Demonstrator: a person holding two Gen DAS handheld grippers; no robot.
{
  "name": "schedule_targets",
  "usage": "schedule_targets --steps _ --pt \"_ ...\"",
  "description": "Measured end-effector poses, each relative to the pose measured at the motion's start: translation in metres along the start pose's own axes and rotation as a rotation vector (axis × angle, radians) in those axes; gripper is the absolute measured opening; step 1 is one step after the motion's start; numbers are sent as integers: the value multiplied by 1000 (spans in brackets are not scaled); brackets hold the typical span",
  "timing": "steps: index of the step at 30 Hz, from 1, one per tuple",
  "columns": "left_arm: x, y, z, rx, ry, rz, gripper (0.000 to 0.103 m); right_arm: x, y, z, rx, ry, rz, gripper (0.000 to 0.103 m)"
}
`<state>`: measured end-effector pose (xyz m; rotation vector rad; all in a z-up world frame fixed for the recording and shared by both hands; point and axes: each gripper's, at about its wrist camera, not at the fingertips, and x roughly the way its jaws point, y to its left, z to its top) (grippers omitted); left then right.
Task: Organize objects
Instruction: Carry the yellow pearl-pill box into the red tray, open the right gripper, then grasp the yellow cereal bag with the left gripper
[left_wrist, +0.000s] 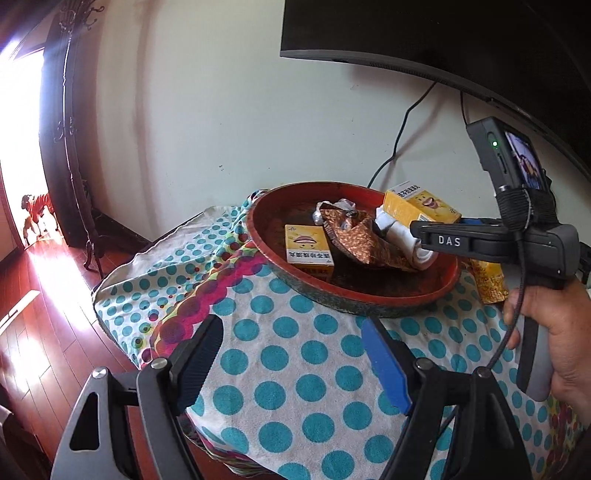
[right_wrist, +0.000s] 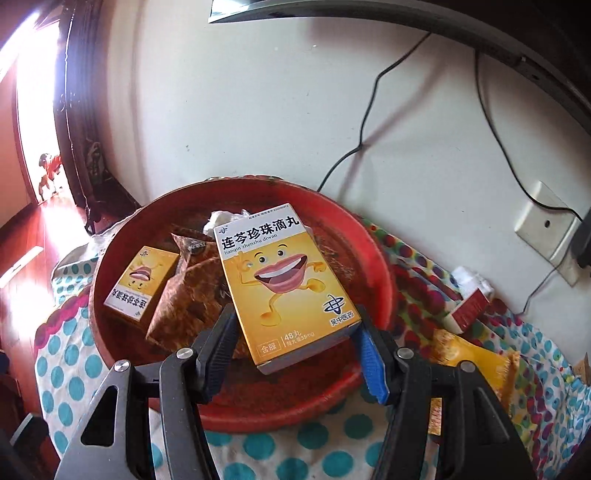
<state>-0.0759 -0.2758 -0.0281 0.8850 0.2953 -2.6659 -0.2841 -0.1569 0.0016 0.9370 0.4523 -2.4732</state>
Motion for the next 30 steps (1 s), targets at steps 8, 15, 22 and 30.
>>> schedule_targets --steps 8,15,22,30 --pt "5 17 1 -48 12 -4 79 30 14 2 -2 31 -15 57" --pt "4 7 -1 -26 12 -7 79 14 18 10 -69 -11 -66 80" --pt "-3 -14 -5 35 -12 -19 79 -58 -56 -25 14 -109 -85 101" --pt "-3 -83 -24 166 8 -136 80 -74 -193 -139 277 52 -213 101"
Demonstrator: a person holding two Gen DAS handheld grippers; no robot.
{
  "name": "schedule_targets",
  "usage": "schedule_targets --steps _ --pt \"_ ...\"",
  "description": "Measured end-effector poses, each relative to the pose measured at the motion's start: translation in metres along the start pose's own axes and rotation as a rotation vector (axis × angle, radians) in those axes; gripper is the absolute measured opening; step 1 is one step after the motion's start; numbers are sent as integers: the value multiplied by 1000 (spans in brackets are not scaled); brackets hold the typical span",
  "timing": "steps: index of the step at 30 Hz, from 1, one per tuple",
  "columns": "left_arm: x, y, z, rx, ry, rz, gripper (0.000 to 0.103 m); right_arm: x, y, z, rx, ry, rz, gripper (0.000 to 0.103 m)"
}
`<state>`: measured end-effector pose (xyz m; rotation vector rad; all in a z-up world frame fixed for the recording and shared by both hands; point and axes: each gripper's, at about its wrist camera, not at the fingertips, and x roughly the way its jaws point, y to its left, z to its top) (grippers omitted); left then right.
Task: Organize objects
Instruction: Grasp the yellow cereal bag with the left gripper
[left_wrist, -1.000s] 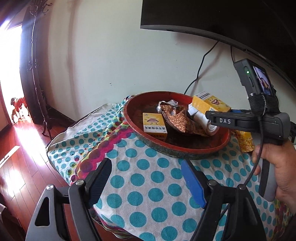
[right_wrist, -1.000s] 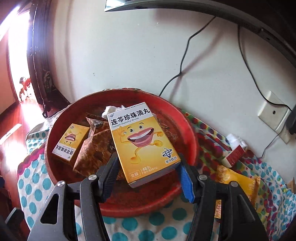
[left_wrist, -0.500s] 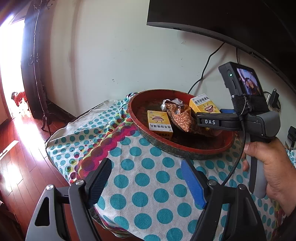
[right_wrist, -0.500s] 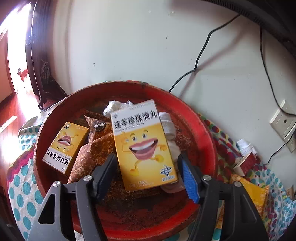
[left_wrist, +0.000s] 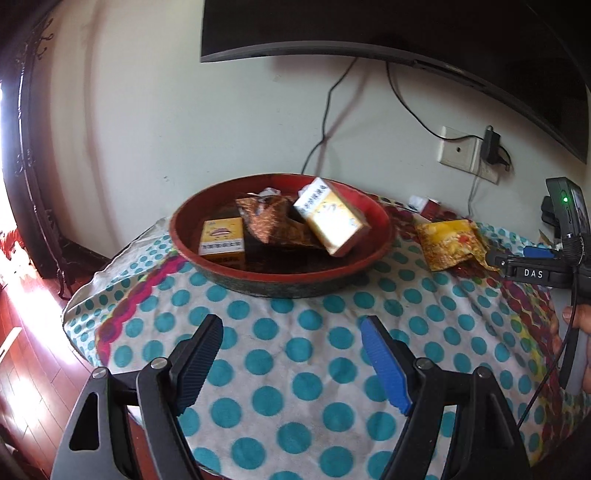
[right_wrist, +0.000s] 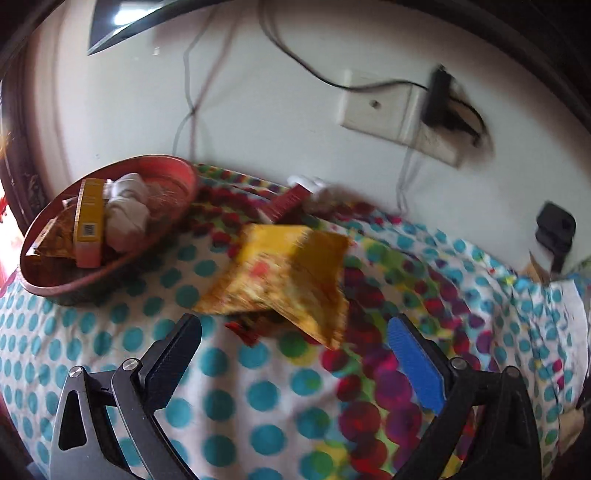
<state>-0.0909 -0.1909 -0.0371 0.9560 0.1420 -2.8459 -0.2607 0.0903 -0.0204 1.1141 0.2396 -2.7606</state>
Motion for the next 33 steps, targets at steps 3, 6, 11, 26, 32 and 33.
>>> schedule_targets --steps 3,6,11,26,32,33 --pt "11 -37 3 33 27 -65 80 5 -36 -13 43 24 -36 101" --pt "21 -83 16 98 22 -128 80 7 -62 -25 70 40 -54 101" --pt "58 -151 38 190 70 -171 81 9 -86 -38 140 64 -59 101" --pt "171 -244 76 378 195 -135 87 22 -116 -49 291 135 23 103" --pt "194 -249 87 337 204 -75 97 20 -120 -50 319 118 55 103" --pt "199 -250 89 318 218 -69 97 20 -121 -50 325 115 60 103"
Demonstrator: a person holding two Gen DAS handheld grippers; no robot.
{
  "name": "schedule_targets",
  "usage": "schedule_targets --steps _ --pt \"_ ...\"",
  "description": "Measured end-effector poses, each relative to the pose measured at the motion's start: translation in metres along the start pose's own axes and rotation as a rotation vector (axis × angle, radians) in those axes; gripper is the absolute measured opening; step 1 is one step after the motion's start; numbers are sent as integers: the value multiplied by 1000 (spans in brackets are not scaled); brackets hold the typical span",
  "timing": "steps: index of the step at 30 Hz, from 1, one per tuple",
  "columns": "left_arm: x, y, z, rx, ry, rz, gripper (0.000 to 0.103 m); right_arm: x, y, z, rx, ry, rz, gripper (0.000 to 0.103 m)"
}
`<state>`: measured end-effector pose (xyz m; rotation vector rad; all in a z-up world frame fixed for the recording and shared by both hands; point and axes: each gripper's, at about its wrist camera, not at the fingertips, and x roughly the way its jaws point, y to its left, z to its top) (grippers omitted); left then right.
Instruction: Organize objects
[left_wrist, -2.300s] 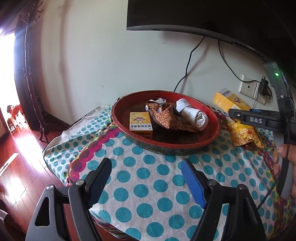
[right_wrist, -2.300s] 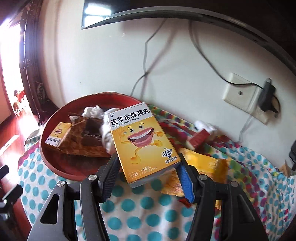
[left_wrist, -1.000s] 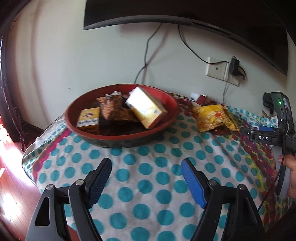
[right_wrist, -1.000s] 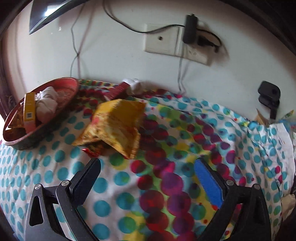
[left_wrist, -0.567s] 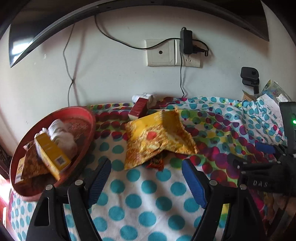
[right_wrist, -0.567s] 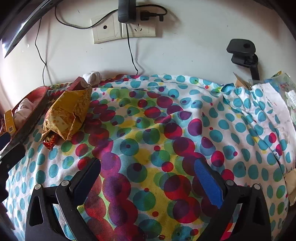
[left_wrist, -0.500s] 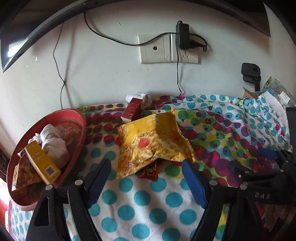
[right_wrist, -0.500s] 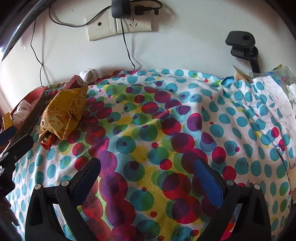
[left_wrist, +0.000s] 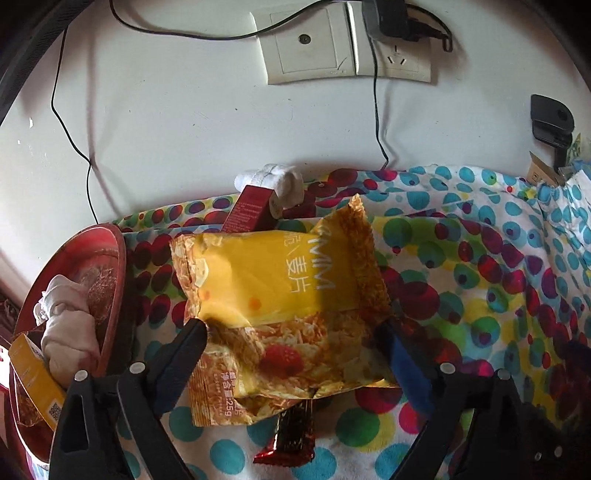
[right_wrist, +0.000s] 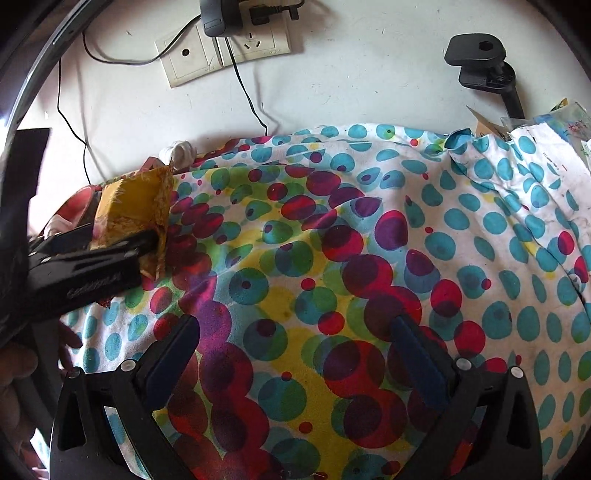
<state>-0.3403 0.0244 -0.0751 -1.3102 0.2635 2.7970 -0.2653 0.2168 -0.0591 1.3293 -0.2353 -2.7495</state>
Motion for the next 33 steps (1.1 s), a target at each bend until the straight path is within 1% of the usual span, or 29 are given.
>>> schedule_targets --steps 2,4,5,6,8,10,11,12,13,14,15,16,18,19,20,21,23,25,26,28,31,33 --pt "4 2 6 -30 12 0 97 0 -1 1 4 -2 6 103" --pt "8 2 11 -30 11 13 97 0 0 1 3 -1 6 103" --pt "12 3 12 -30 20 19 100 0 -1 1 3 -2 9 103" --pt "14 6 15 -46 29 12 103 0 -1 1 3 -2 11 103" --pt "20 16 18 -115 57 -18 103 0 -1 1 3 -2 12 103" --pt "22 17 19 -133 57 -21 103 0 -1 0 4 -3 18 103" --pt "21 16 19 -126 45 -22 99 -1 -1 0 5 -4 20 103" --pt "19 15 18 -119 27 -36 88 -1 -1 0 5 -4 21 103" --pt "17 14 17 -114 12 -50 81 -1 -1 0 5 -4 23 103" --pt "14 13 17 -104 0 -45 70 -1 -1 0 6 -5 24 103" --pt "10 13 16 -105 -11 -45 62 -1 -1 0 5 -5 24 103" --pt "8 15 17 -109 -19 -54 60 -1 -1 0 4 -4 22 103" --pt "5 19 17 -114 -15 -77 51 -1 -1 0 1 -3 20 103" --pt "1 21 17 -110 -29 -84 47 -1 -1 0 2 -3 20 103" --pt "-4 23 17 -100 -48 -79 35 -1 -1 0 1 -3 18 103" --pt "-6 24 18 -94 -54 -89 13 -1 -1 0 -1 -2 16 103" --pt "-15 28 19 -90 -79 -97 7 0 0 0 -5 0 10 103" --pt "-17 28 23 -102 -82 -138 6 0 1 0 -7 2 6 103" --pt "-24 29 22 -104 -101 -135 6 1 2 0 -8 2 5 103" --pt "-36 30 22 -103 -125 -158 4 1 2 1 -8 2 5 103" --pt "-65 37 18 -106 -178 -164 0 0 2 1 -6 1 9 103" --pt "-82 40 14 -108 -191 -190 0 0 1 2 -2 0 15 103"
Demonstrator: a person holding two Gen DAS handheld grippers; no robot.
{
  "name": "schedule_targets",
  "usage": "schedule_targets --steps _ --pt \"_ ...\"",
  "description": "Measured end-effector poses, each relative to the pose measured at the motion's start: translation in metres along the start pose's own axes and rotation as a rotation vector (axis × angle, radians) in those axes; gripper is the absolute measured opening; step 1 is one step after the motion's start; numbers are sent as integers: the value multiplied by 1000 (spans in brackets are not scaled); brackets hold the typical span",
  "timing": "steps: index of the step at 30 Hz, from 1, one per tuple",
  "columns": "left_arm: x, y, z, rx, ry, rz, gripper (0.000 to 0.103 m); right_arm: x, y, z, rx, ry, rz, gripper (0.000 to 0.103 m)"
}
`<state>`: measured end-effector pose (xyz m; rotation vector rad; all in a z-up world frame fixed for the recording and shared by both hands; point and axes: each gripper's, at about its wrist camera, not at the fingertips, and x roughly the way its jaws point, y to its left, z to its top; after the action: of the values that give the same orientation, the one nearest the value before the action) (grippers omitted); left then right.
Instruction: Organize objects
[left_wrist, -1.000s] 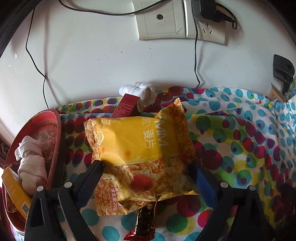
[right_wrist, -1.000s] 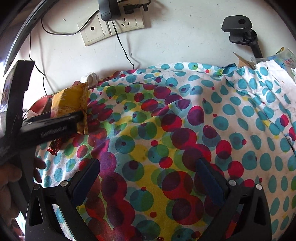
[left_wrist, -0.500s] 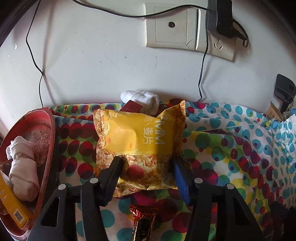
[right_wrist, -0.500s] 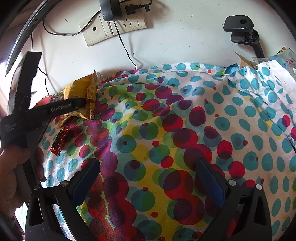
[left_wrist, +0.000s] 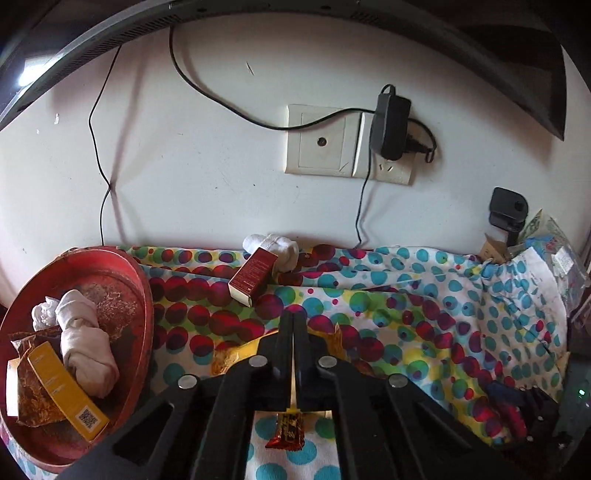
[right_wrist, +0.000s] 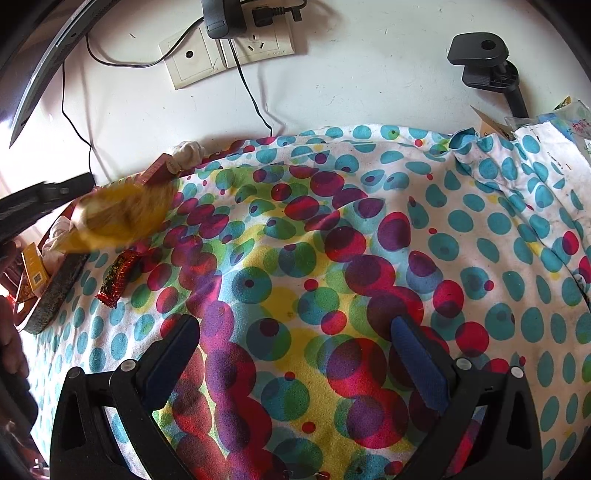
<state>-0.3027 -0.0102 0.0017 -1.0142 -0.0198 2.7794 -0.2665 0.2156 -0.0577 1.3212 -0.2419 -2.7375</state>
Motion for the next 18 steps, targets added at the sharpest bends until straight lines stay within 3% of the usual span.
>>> schedule_targets --steps 6,7,8,9,10,12,14,16,18 --pt "-57 0 -26 30 -18 -4 1 1 0 -1 -3 1 -3 103" --pt "-61 1 -35 43 -19 6 6 1 0 -1 -4 2 -5 103" --pt "-62 0 -44 76 -30 40 33 1 0 -1 -6 3 -8 103" --pt "-63 -2 -54 123 -47 80 71 1 0 -1 -8 3 -10 103" --pt "-62 -5 -61 167 -67 98 84 1 -1 -1 -7 3 -9 103" --pt "-54 -14 -73 290 -65 126 88 1 1 -1 -3 1 -6 103" --pt "-38 -22 -78 411 -12 178 90 2 1 -1 -5 2 -8 103" --pt "-24 -23 -73 429 4 148 90 2 1 -1 -8 4 -11 103" --pt "-7 -22 -66 441 12 168 90 1 1 -1 -7 3 -11 103"
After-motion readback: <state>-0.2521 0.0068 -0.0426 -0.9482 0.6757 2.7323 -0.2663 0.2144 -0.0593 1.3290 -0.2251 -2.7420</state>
